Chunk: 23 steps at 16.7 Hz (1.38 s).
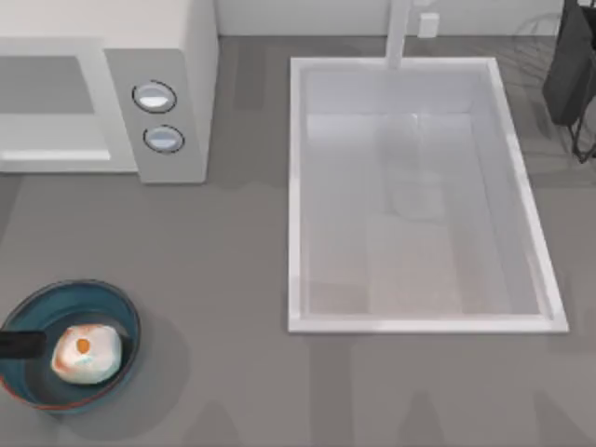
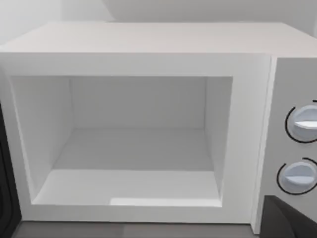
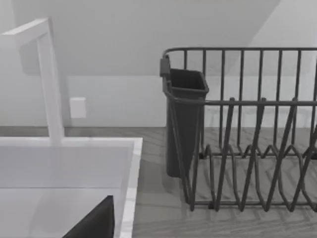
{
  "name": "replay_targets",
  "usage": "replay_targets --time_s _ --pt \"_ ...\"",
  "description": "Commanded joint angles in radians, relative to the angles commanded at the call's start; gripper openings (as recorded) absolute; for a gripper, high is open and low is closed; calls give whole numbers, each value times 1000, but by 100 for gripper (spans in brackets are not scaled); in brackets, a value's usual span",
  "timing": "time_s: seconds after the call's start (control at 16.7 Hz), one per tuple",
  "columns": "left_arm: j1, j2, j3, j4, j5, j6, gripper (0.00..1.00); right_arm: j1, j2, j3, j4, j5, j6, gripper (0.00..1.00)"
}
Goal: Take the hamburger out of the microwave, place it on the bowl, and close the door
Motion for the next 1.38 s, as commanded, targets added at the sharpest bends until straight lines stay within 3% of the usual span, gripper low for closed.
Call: replay_targets --time_s 0.3,0.66,0.84,1.2,1.38 --pt "-136 -18 31 -49 -136 0 0 0 0 0 0 0 0 100" --pt "-119 -18 34 -57 -119 -1 0 0 0 0 0 0 0 100" --pt "-32 -36 70 -111 -33 -1 0 0 0 0 0 0 0 100" --pt "286 -76 150 -231 286 0 0 0 0 0 0 0 0 100" --pt "375 -84 168 -256 375 0 0 0 0 0 0 0 0 100"
